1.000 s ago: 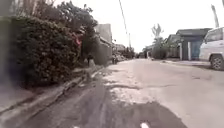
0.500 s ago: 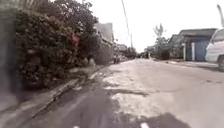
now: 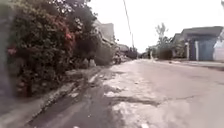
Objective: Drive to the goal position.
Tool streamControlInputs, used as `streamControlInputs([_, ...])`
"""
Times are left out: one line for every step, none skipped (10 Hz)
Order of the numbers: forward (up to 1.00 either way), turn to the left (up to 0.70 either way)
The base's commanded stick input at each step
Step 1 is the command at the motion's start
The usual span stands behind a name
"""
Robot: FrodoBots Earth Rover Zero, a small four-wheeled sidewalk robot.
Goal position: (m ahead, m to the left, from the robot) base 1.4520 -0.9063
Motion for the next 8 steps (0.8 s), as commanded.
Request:
streamControlInputs([0.7,0.0])
streamControlInputs([0.7,0.0])
streamControlInputs([0.7,0.0])
streamControlInputs([0.7,0.0])
streamControlInputs([0.7,0.0])
streamControlInputs([0.7,0.0])
streamControlInputs([0.7,0.0])
streamControlInputs([0.7,0.0])
